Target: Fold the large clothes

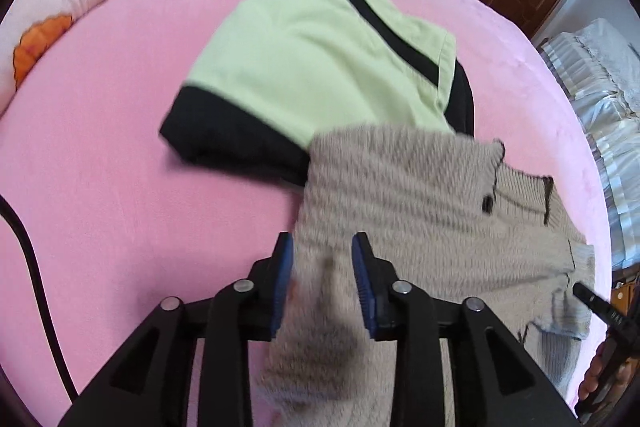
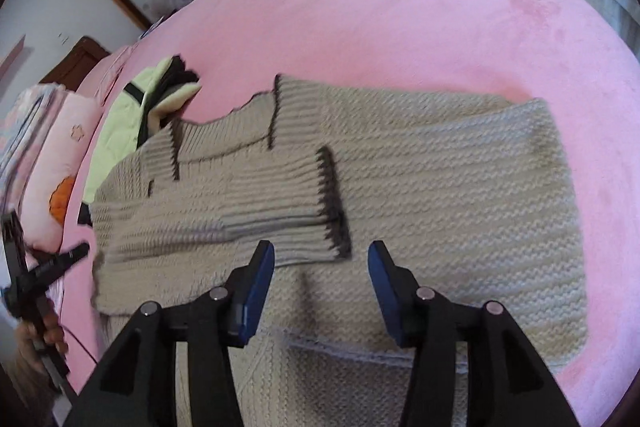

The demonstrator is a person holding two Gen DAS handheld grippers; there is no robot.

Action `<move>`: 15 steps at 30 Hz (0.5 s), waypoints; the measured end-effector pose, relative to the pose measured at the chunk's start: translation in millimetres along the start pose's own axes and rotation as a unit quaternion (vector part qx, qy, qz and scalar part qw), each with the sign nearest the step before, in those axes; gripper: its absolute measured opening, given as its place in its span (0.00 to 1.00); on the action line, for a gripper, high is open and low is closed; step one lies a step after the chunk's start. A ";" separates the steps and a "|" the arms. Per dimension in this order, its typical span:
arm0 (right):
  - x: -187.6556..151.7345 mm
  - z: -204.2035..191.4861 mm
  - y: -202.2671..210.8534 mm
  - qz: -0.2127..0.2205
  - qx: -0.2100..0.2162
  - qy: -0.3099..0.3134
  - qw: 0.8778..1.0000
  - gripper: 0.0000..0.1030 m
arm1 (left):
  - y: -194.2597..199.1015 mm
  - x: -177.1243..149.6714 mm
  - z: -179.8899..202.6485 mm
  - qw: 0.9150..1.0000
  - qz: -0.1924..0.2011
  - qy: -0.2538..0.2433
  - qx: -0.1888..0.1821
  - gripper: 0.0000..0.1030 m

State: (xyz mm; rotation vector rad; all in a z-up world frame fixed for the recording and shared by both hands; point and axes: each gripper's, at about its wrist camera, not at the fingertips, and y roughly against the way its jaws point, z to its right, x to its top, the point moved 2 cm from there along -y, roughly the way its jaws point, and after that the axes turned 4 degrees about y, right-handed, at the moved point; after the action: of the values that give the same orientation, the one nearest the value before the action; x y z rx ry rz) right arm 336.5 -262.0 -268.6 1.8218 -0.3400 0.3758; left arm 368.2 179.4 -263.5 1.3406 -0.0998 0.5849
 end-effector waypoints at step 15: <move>-5.2 15.8 16.7 -0.031 0.023 -0.062 0.997 0.09 | -46.0 26.2 25.7 0.999 -0.003 -0.028 0.016 0.12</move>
State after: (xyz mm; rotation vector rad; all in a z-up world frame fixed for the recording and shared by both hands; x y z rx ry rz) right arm 326.1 -281.5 -260.5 1.9004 -0.3609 0.2298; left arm 418.0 159.3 -287.5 1.3886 -0.1331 0.5457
